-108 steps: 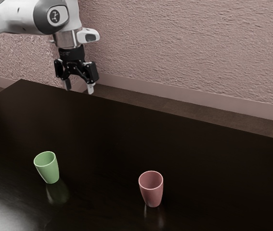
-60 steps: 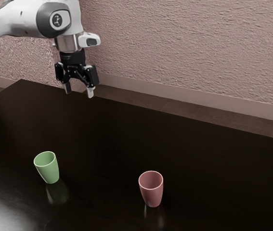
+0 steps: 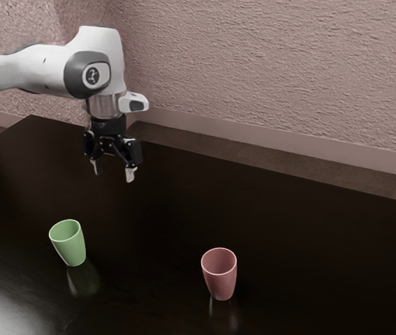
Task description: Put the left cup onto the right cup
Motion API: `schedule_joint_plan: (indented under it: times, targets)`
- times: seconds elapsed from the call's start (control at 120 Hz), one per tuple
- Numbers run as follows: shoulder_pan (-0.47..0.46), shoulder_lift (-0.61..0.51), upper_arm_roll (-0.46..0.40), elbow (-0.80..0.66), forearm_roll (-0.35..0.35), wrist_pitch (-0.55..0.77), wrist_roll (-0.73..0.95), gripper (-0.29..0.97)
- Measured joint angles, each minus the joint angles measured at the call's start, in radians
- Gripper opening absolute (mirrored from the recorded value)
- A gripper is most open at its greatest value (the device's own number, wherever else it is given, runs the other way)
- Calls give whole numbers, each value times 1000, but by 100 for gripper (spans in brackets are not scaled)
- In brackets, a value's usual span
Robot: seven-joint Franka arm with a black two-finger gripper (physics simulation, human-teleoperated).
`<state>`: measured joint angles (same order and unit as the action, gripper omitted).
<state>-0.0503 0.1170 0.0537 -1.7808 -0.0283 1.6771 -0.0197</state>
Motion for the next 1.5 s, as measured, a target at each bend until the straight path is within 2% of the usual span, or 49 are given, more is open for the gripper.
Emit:
schedule_joint_plan:
  times: [0.417,0.533,0.967,1.5]
  targets:
    - [-35,-154,6,-263,13,160,2,68]
    - [-37,-179,5,-296,16,196,2,68]
    - [-89,-190,8,-429,20,337,-6,68]
    - [-82,-178,115,-460,21,394,-2,68]
